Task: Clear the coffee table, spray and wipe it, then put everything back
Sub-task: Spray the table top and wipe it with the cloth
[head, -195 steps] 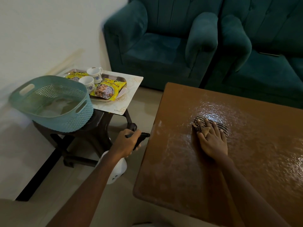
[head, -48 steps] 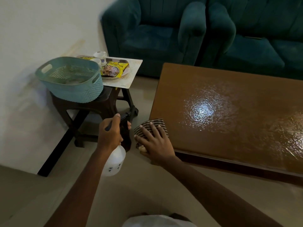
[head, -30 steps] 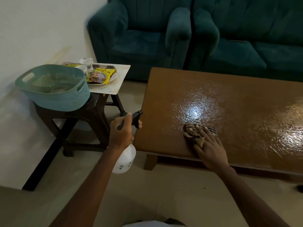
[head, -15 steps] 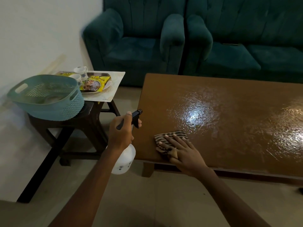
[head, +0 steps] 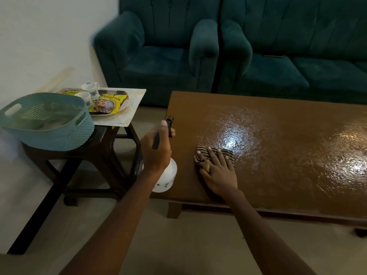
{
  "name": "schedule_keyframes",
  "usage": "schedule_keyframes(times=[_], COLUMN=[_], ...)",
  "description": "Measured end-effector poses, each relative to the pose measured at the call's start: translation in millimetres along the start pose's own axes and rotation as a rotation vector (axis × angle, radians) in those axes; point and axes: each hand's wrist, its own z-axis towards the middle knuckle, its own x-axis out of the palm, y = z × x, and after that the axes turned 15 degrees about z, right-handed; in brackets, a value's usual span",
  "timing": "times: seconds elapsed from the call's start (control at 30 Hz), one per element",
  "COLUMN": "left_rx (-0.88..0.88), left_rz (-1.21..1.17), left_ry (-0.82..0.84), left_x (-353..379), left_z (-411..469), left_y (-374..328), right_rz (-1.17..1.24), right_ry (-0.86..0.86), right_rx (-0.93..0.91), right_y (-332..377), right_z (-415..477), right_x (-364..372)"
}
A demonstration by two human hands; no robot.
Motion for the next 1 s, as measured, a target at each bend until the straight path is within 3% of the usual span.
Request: schedule_keyframes(times=[0.37, 0.73, 1.0], left_rx=[0.160, 0.268, 0.321], left_rz=[0.005, 0.151, 0.177], left_ry=[-0.121, 0.103, 0.105], left_x=[37.4, 25.9, 26.5], left_z=[7.5, 9.7, 6.8], left_y=[20.0, 52.8, 54.4], right_rz=[0.077, 0.061, 0.003], right_ry=[0.002, 0.007, -0.005], right_rx=[-0.072, 0.030, 0.006], right_y=[-2.0, 14.1, 12.4], right_z=[12.0, -0.5, -12.1], right_x=[5.4, 8.8, 6.4])
